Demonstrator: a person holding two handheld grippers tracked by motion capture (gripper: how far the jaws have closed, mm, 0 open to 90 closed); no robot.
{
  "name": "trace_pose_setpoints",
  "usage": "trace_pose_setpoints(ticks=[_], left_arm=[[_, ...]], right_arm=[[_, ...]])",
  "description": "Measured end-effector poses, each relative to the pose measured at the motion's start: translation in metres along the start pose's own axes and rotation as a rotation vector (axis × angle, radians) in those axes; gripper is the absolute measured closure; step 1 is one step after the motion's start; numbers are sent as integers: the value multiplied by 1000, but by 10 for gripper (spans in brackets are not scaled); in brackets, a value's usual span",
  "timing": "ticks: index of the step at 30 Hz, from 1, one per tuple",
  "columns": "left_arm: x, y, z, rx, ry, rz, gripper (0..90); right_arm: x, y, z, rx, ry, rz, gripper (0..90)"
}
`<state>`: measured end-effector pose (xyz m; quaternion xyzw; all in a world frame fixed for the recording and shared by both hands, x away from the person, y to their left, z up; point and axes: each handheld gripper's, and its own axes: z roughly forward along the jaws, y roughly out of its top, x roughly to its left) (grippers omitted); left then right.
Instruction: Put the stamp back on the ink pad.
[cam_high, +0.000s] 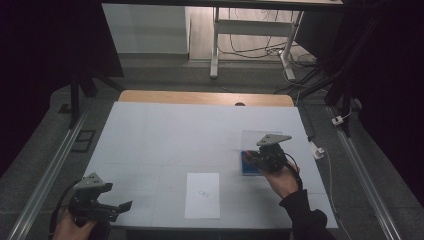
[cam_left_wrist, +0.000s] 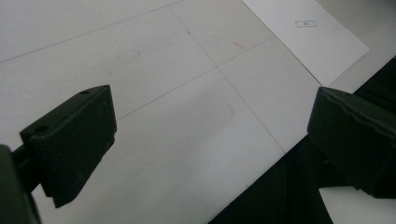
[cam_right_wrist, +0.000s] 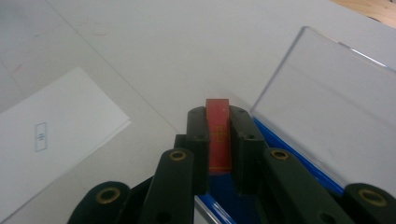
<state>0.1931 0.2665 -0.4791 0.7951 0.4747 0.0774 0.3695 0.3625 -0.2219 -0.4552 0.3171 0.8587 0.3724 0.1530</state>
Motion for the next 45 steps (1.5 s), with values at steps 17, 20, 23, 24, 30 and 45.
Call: trace_pose_setpoints(ticks=[17, 20, 23, 24, 30, 45], left_arm=[[0, 0, 0, 0, 0, 1, 20], [0, 0, 0, 0, 0, 1, 21], [0, 0, 0, 0, 0, 1, 21], [0, 0, 0, 0, 0, 1, 20], [0, 0, 0, 0, 0, 0, 20], [0, 0, 0, -1, -3, -1, 20]], right_arm=[[-30, -14, -1, 48, -108, 17, 797], [-35, -17, 0, 59, -111, 31, 797], [-38, -21, 2, 76, -116, 37, 797], [-39, -21, 2, 82, -117, 37, 797], [-42, -25, 8, 115, -109, 44, 796], [-43, -25, 8, 91, -110, 62, 747]])
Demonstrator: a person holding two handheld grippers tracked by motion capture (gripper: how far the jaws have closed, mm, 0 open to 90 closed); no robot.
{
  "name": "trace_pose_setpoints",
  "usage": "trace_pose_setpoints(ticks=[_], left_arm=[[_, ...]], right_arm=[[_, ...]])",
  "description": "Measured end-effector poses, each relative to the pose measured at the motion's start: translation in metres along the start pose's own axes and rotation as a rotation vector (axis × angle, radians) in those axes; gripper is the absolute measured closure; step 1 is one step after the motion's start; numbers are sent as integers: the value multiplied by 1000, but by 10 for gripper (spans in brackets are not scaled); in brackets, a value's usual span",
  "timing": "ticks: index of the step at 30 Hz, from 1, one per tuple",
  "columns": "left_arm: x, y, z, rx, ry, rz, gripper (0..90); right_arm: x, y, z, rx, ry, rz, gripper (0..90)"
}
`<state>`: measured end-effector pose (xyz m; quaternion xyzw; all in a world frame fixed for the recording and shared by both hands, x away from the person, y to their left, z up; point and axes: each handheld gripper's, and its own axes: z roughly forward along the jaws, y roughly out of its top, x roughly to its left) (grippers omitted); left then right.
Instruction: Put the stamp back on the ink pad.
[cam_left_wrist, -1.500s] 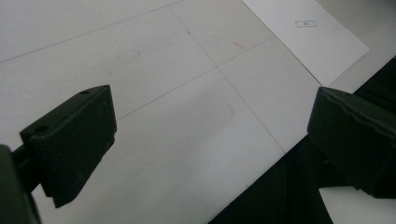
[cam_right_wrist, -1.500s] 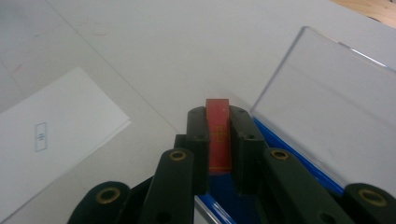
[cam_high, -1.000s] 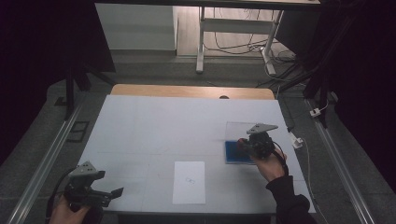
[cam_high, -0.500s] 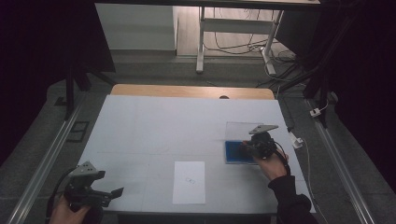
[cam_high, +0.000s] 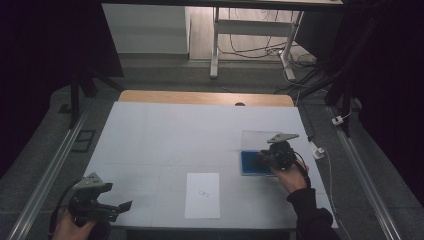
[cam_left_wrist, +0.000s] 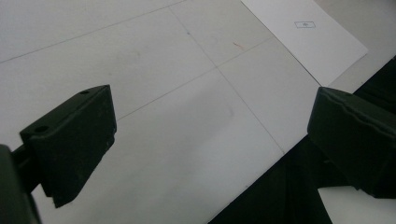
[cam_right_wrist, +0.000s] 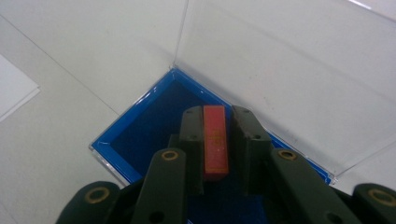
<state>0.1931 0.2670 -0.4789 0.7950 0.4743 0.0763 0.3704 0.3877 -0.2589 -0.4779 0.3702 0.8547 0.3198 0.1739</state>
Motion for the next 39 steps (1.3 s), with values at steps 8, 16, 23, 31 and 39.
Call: trace_pose_setpoints(ticks=[8, 16, 23, 31, 39], left_arm=[[0, 0, 0, 1, 3, 1, 20], [-1, 0, 0, 1, 4, 1, 20], [-1, 0, 1, 5, 7, 4, 20], [-1, 0, 1, 7, 9, 7, 20], [-2, 0, 1, 8, 11, 8, 20]], right_arm=[[6, 4, -8, -21, 1, 0, 615], [12, 5, -21, -43, 1, 16, 442], [11, 1, -30, -69, 44, 64, 321], [19, -1, -42, -115, 70, 98, 211], [32, -8, -55, -123, 95, 94, 71]])
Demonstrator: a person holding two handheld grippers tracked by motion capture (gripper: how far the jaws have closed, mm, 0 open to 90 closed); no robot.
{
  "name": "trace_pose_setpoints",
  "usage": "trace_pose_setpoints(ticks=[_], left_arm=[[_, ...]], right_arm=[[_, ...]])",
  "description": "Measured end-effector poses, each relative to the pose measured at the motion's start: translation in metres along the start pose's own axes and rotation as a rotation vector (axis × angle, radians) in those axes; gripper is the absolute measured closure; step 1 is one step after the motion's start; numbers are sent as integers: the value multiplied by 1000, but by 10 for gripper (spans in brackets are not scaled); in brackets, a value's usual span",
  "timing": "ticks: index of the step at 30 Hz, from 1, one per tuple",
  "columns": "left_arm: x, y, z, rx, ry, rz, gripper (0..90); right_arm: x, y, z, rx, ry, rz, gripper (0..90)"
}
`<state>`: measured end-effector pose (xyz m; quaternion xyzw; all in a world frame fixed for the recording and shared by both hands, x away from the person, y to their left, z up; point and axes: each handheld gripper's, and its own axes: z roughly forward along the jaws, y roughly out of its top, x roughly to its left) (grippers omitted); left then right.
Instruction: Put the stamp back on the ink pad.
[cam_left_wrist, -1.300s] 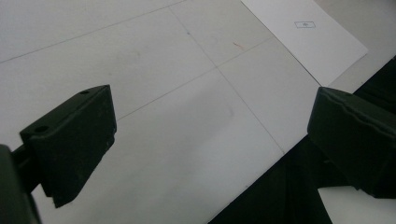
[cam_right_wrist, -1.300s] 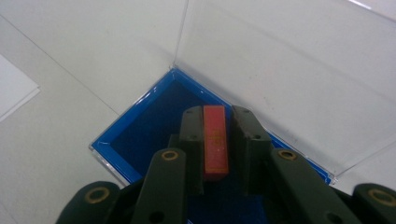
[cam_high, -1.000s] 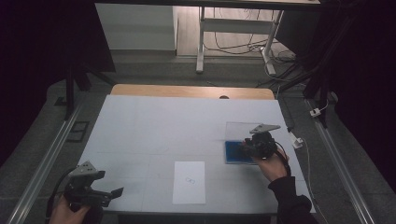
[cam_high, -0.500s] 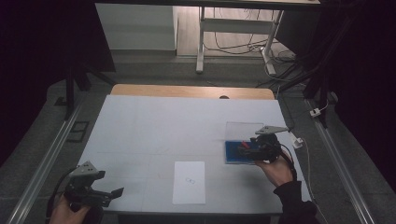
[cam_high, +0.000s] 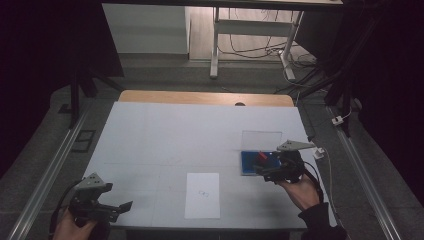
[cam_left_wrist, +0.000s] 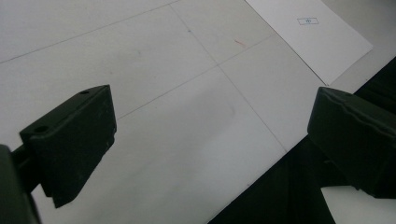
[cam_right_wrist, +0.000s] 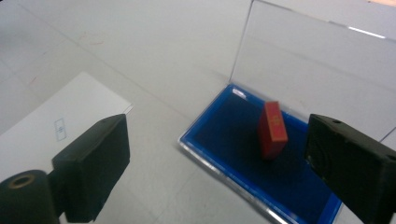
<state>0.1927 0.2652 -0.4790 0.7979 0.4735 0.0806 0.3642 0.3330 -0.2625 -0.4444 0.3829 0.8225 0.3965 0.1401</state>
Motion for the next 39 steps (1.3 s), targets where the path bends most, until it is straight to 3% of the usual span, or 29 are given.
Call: trace_pose_setpoints(ticks=[10, 18, 26, 33, 39], left_arm=[[0, 0, 0, 2, 1, 0, 20], [0, 0, 0, 1, 1, 0, 20], [0, 0, 0, 0, 1, 0, 20], [-1, 0, 0, 0, 3, 4, 20], [-1, 0, 1, 5, 7, 5, 20]], right_arm=[[15, -17, -20, -13, -2, -25, 2], [26, -35, -39, -28, -61, -38, 0], [28, -54, -61, -57, -113, 29, 0], [25, -75, -76, -33, -103, 96, 0], [25, -86, -82, -9, -135, 120, 0]])
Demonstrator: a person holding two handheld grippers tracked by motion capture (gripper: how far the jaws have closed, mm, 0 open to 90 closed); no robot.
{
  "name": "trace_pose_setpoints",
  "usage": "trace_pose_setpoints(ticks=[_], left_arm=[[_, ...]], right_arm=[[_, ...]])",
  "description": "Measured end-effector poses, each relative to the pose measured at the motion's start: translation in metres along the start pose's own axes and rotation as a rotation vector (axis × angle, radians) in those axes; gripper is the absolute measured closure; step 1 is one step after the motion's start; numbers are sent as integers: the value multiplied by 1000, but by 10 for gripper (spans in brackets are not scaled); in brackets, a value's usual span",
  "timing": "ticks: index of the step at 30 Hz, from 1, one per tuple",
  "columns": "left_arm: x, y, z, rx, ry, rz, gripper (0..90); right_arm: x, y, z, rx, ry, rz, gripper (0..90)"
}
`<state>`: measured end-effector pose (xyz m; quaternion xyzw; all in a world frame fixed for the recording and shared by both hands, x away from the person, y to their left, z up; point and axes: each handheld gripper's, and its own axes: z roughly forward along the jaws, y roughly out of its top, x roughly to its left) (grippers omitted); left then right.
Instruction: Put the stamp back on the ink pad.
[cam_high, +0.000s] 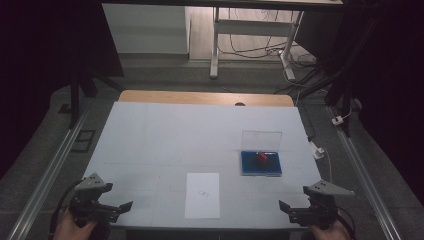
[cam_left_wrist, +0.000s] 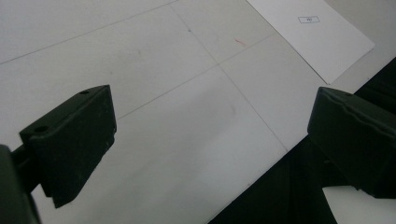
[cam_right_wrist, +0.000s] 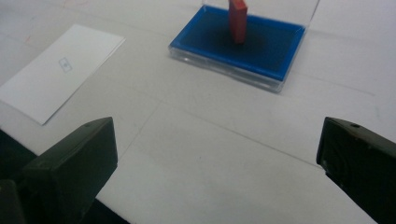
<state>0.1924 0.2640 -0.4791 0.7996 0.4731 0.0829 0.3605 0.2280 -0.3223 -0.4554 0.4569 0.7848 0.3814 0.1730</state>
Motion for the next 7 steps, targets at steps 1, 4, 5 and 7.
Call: trace_pose_setpoints(ticks=[1, 4, 5, 7], left_arm=[[0, 0, 0, 1, 0, -1, 20], [1, 0, 0, -1, -2, -3, 20], [1, 0, 0, -3, -3, -3, 20], [1, 1, 0, -4, -5, -3, 19]], right_arm=[[0, 0, -1, -5, -1, 0, 0], [0, 0, 1, 17, -11, 5, 0], [0, 0, 2, 18, -13, 8, 0], [0, 0, 2, 23, -16, -5, 0]])
